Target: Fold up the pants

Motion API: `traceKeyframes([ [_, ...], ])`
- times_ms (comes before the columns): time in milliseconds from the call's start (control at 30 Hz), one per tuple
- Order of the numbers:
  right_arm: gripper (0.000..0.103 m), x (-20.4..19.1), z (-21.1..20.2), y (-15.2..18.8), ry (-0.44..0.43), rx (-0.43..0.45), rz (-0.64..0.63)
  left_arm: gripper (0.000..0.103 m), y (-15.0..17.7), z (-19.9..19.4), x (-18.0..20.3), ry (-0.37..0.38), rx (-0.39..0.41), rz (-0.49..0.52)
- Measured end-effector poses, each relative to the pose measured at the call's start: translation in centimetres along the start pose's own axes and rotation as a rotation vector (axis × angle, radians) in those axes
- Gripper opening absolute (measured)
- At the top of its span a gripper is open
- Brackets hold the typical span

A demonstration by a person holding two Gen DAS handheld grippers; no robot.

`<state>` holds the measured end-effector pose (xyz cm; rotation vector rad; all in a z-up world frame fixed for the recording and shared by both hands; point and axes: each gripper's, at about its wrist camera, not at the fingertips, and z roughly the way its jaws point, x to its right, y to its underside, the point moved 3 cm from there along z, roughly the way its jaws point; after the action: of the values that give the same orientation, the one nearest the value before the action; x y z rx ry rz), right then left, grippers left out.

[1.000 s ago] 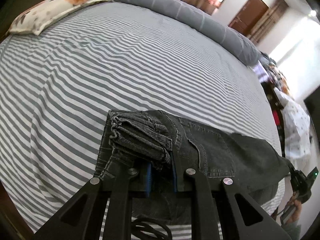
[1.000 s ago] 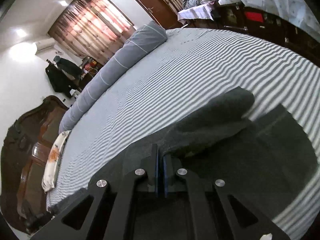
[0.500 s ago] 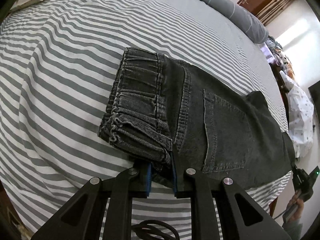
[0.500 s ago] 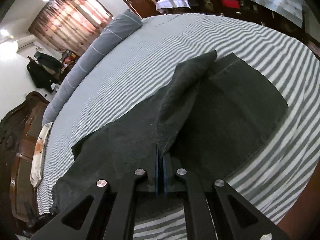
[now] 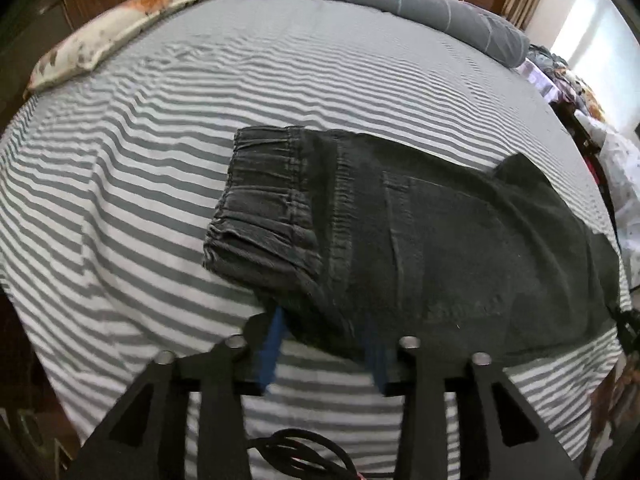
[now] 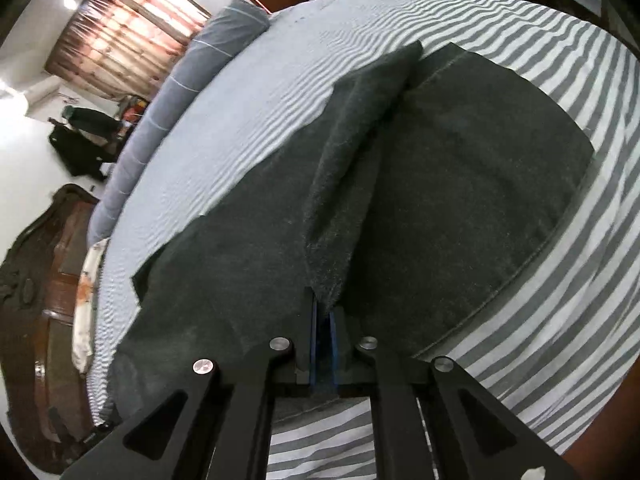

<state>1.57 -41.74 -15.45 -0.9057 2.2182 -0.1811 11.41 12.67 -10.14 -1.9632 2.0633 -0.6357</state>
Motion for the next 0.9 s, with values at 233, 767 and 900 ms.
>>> traceKeyframes([
  [233, 0.008, -0.3, 0.2, -0.9, -0.084, -0.016, -0.009, 0.043, 2.4, -3.6, 6.4, -0.01, 0.138, 0.202],
  [767, 0.006, -1.7, -1.1, -3.4, -0.174, -0.049, 0.018, 0.047, 7.5, -0.5, 30.8, 0.256, 0.2, 0.729],
  [900, 0.006, -2.0, -1.1, -3.4, -0.182, -0.055, 0.014, 0.047, 7.7, 0.7, 35.4, 0.221, 0.241, 0.807],
])
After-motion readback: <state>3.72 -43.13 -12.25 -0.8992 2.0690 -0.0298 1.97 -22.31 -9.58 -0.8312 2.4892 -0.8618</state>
